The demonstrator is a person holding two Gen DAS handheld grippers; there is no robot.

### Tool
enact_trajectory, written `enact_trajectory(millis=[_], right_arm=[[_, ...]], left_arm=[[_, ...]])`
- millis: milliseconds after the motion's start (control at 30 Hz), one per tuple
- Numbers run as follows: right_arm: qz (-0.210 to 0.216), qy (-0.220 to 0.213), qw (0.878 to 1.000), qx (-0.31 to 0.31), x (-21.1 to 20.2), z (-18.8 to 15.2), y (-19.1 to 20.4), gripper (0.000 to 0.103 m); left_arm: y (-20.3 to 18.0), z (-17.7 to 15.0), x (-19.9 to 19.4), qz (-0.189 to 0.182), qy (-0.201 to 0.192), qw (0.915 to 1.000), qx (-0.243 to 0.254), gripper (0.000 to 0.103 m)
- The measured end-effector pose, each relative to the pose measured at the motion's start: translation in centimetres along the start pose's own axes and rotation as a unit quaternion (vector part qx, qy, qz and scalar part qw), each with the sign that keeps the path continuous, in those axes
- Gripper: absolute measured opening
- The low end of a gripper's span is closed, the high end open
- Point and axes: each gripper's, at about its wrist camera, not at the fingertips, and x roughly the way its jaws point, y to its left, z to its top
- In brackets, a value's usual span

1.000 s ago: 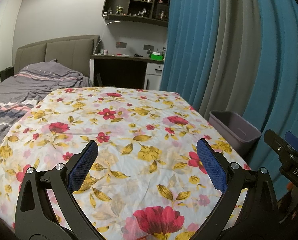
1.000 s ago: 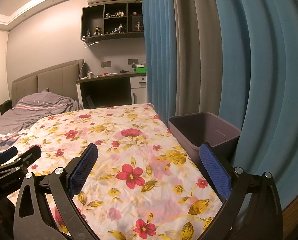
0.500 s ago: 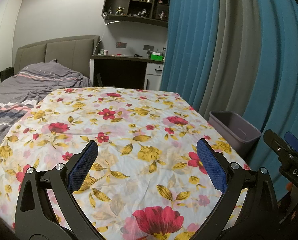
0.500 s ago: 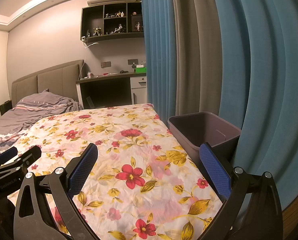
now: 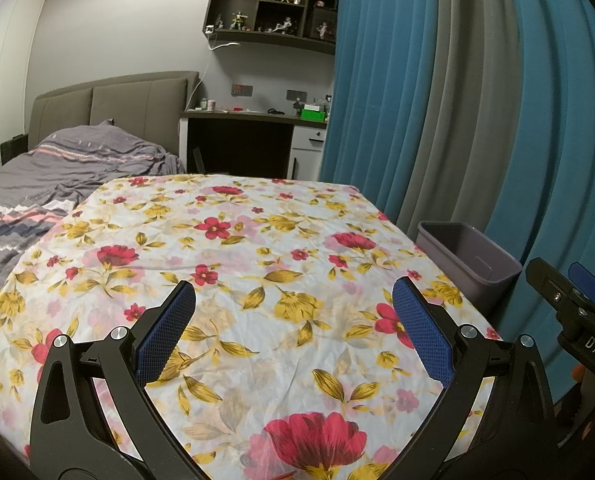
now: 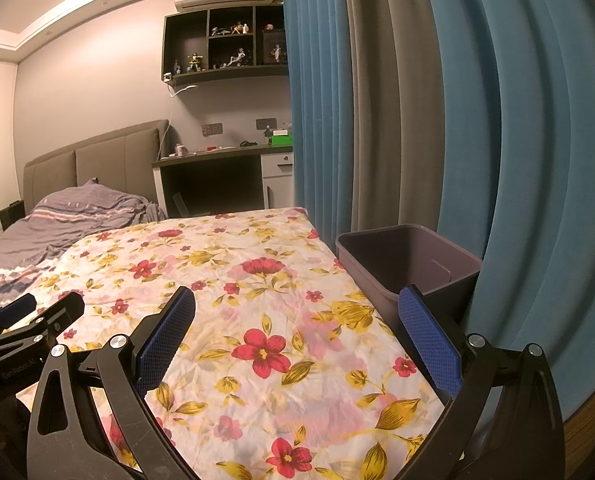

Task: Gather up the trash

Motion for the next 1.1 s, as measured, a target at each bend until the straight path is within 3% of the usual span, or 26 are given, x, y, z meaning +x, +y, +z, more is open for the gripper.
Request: enact_trajectory(millis=[1100], right_arm=[[-0.001, 0.001, 1.0, 0.003, 0.17, -0.05, -0.01, 0.097]], left_arm=[[-0.06, 0.53, 0.12, -0.011, -0.003, 0.9999, 0.002, 0.097]])
